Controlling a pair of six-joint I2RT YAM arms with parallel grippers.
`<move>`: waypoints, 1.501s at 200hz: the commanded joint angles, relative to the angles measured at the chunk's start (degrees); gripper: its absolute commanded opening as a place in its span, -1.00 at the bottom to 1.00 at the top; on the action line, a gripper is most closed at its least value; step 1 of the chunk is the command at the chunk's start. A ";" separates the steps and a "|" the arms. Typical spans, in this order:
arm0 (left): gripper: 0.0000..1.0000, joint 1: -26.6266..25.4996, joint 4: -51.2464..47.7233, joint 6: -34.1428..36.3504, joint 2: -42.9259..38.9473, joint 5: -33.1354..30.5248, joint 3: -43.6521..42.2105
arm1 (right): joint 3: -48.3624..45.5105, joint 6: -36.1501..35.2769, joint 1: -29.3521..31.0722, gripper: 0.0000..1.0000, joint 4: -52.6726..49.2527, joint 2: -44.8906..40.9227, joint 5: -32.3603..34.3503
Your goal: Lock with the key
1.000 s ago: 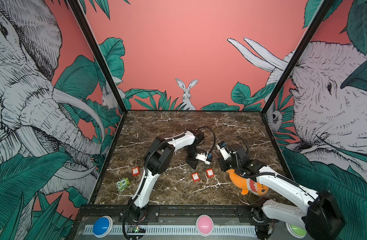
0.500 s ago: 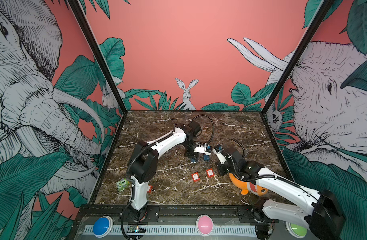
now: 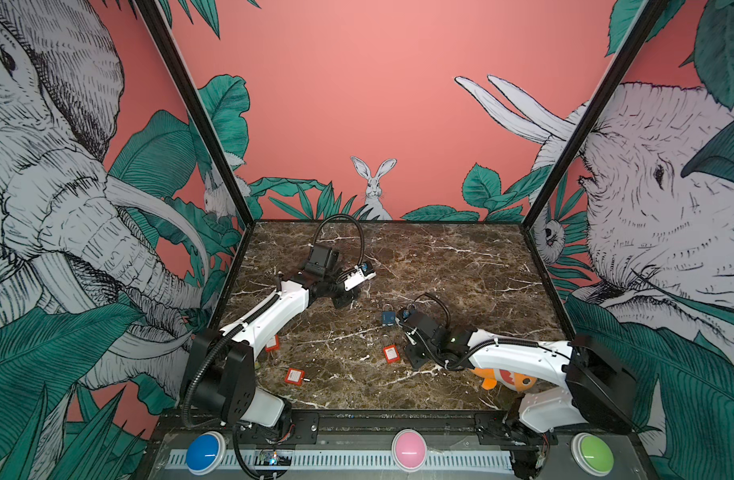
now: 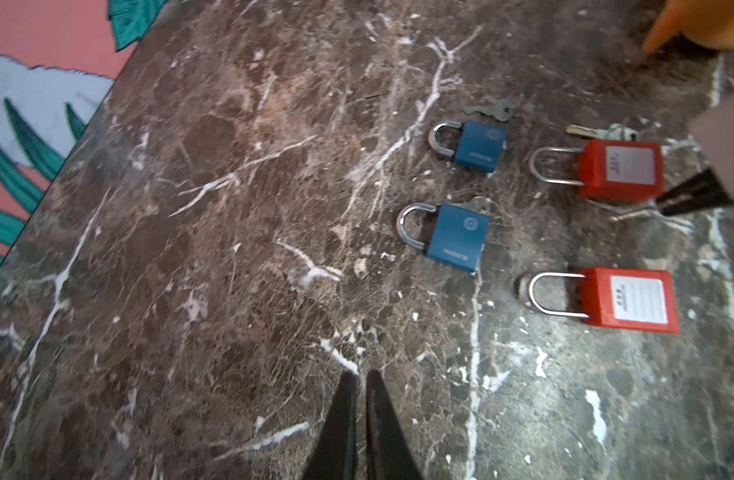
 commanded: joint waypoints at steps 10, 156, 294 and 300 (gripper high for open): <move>-0.80 0.68 5.50 -4.72 -4.51 0.59 -2.09 | 1.77 2.42 0.99 -1.00 2.27 3.30 1.61; -0.72 2.75 10.32 -16.58 -10.97 -10.47 -7.90 | 3.16 -19.11 4.71 0.03 7.86 -1.14 11.15; -0.47 12.35 10.22 -39.21 -18.90 -25.88 -15.27 | 19.98 -40.99 4.82 0.32 27.54 21.71 -6.46; -0.45 12.66 10.09 -40.39 -19.50 -27.17 -15.65 | 20.36 -41.01 4.82 0.35 28.76 22.44 -6.67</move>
